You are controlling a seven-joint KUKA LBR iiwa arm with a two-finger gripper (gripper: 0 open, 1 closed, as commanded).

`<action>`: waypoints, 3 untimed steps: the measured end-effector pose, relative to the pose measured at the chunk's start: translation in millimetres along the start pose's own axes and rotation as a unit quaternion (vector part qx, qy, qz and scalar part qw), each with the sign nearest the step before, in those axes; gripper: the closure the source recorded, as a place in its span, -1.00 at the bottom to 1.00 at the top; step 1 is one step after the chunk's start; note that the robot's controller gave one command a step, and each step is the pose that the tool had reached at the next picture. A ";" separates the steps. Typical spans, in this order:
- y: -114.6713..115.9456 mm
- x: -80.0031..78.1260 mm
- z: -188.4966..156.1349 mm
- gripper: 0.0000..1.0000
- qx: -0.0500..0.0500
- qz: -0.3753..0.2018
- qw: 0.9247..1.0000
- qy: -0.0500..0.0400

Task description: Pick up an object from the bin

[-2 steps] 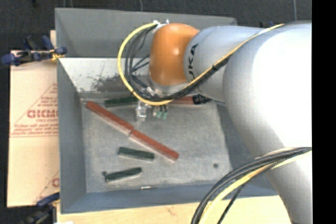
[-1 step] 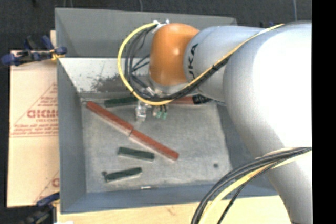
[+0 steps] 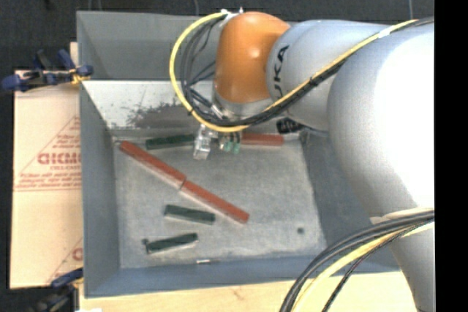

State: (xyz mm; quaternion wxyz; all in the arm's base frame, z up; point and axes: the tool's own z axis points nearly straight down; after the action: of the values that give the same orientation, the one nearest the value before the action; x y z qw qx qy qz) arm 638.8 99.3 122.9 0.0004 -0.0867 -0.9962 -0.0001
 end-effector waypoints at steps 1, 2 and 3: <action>-4.8 1.3 -55.8 1.00 0.001 -0.037 0.999 -0.001; 52.1 1.0 -12.2 -1.00 0.000 0.063 0.998 0.000; 51.4 -0.6 -14.7 -1.00 -0.001 0.062 0.998 -0.003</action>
Offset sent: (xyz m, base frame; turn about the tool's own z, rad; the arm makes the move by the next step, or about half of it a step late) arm 0.0084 0.0511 0.0138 0.1286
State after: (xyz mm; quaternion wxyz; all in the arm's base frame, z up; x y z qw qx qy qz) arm 648.3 149.9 137.6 -0.0021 -0.1487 -0.9889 -0.0004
